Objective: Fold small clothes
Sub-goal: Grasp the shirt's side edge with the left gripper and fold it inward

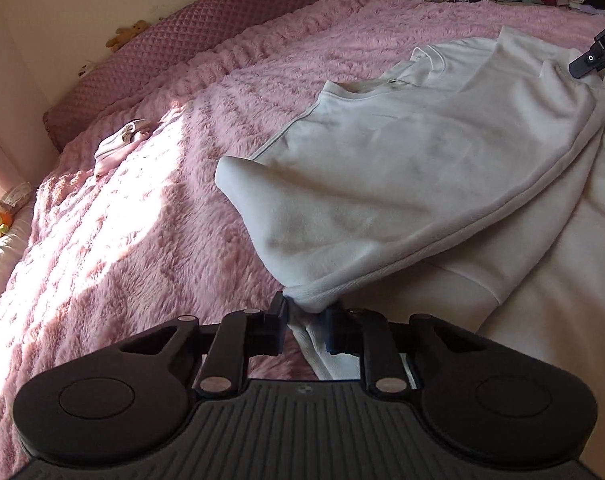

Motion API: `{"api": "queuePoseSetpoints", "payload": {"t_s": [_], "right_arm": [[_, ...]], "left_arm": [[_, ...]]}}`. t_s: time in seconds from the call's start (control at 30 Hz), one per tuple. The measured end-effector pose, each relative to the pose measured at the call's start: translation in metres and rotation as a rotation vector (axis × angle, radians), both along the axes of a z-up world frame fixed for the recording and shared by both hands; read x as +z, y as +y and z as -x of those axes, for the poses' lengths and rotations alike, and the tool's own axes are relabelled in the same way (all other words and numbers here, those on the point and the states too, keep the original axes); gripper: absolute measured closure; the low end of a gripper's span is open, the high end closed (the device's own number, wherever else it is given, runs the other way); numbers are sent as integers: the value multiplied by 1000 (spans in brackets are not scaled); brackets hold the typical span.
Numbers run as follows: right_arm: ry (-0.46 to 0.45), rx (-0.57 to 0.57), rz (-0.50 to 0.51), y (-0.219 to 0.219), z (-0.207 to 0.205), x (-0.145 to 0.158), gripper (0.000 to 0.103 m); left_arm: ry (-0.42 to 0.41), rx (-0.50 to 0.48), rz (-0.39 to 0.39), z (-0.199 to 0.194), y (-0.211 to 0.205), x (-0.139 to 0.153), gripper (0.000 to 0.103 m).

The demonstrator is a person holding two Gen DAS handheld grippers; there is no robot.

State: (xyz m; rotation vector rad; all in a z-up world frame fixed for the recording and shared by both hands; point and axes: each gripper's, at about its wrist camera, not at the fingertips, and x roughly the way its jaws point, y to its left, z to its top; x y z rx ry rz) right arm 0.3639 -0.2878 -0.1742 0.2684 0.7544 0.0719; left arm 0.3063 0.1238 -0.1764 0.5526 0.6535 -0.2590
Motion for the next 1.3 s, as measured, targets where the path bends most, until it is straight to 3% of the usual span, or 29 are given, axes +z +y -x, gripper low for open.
{"api": "queuePoseSetpoints", "payload": {"t_s": [0.03, 0.13, 0.27, 0.37, 0.53, 0.63, 0.7, 0.77, 0.83, 1.07, 1.17, 1.3], "right_arm": [[3, 5, -4, 0, -1, -1, 101], [-49, -1, -15, 0, 2, 9, 102], [-197, -36, -33, -8, 16, 45, 103], [-255, -85, 31, -17, 25, 61, 103], [-92, -103, 48, -37, 17, 19, 102], [-60, -125, 45, -42, 19, -2, 98], [-46, -150, -9, -47, 23, -7, 82], [-52, -143, -62, -50, 28, -5, 59], [-61, -131, -50, -46, 33, 1, 52], [-42, -99, -18, -39, 43, 3, 50], [-39, -102, -19, -40, 46, 1, 52], [-30, -88, -34, -41, 48, 3, 57]], "left_arm": [[-6, -3, -11, 2, 0, -1, 87], [-31, 19, 5, 8, 2, 1, 93], [-102, 71, 18, 20, 3, 7, 98], [-106, 99, 31, 25, -1, 8, 101], [-71, 87, 4, 30, -10, -5, 101], [-70, 109, 0, 30, -7, -5, 101], [-70, 104, 7, 31, -4, -1, 101], [-91, 74, -1, 34, -4, 1, 100], [-109, 57, -34, 34, -8, 1, 92], [-130, 21, -123, 18, -27, -10, 84], [-112, 37, -94, 12, -28, -8, 99], [-231, 135, 20, 29, -17, 11, 99]]}}
